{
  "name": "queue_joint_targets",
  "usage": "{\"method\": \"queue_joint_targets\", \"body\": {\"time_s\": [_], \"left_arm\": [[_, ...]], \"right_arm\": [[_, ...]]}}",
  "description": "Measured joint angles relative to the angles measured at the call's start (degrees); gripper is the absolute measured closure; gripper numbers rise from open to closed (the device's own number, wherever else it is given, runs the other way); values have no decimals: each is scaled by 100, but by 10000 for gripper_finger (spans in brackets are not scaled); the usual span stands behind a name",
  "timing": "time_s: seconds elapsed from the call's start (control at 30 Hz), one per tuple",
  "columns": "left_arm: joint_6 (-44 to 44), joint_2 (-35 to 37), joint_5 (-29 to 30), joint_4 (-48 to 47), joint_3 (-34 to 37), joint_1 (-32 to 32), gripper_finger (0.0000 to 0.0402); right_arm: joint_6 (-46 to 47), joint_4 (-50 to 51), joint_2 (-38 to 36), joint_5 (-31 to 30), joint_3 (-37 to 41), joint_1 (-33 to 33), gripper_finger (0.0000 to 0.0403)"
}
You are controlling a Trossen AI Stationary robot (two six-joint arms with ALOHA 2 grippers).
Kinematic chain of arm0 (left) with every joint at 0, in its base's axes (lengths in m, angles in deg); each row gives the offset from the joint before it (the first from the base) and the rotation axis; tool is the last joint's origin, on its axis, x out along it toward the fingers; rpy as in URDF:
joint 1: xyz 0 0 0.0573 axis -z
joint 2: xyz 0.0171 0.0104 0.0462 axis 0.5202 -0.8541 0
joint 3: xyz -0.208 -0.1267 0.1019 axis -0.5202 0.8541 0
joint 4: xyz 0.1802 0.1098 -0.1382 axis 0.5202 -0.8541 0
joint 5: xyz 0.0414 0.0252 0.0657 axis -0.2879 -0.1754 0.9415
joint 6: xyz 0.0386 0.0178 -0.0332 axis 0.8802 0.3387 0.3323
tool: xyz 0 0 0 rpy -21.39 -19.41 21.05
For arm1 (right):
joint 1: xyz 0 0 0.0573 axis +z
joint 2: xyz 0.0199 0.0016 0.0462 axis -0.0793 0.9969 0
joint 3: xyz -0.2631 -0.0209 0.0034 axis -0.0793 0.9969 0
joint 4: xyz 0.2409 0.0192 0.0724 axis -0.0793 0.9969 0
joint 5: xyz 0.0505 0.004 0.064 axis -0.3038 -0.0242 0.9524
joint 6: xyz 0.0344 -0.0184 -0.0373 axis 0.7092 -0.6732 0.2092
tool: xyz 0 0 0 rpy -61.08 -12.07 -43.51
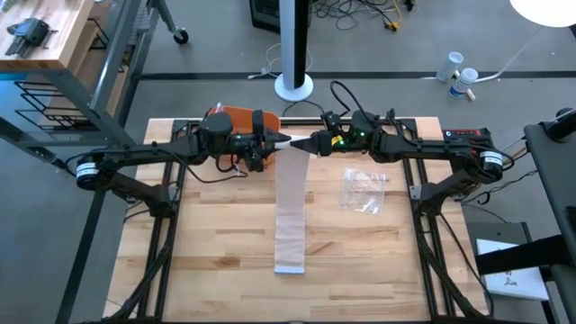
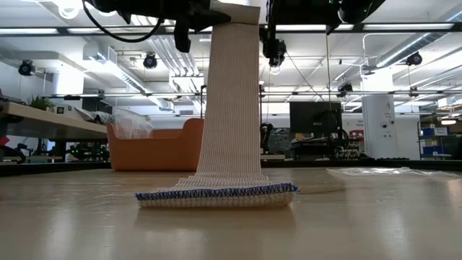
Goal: Roll bandage
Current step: Roll the white bandage
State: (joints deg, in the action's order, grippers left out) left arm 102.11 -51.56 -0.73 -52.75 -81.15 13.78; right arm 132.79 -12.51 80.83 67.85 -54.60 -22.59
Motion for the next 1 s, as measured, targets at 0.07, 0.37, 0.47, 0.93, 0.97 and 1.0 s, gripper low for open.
{"method": "queue_joint_targets", "body": {"time_s": [0.07, 0.37, 0.47, 0.93, 0.97, 1.0], "left_arm": [[4, 0, 2, 0, 0, 0, 327], [-17, 4, 4, 0, -2, 0, 327], [-27, 7, -78, -34, -9, -2, 324], [-4226, 4, -170, -68, -48, -11, 205], [-4594, 4, -168, -140, -48, -11, 193], [-4896, 4, -168, -215, -48, -11, 181]], "right_arm": [[-2, -1, 0, 0, 0, 0, 135], [-72, 1, 2, -2, 0, 0, 191], [-121, 5, 2, -23, 2, 0, 217], [-1282, 20, 2, -151, 2, 7, 295], [-1442, 16, 0, -146, 2, 7, 293], [-1614, 12, -2, -133, 0, 7, 292]]}}
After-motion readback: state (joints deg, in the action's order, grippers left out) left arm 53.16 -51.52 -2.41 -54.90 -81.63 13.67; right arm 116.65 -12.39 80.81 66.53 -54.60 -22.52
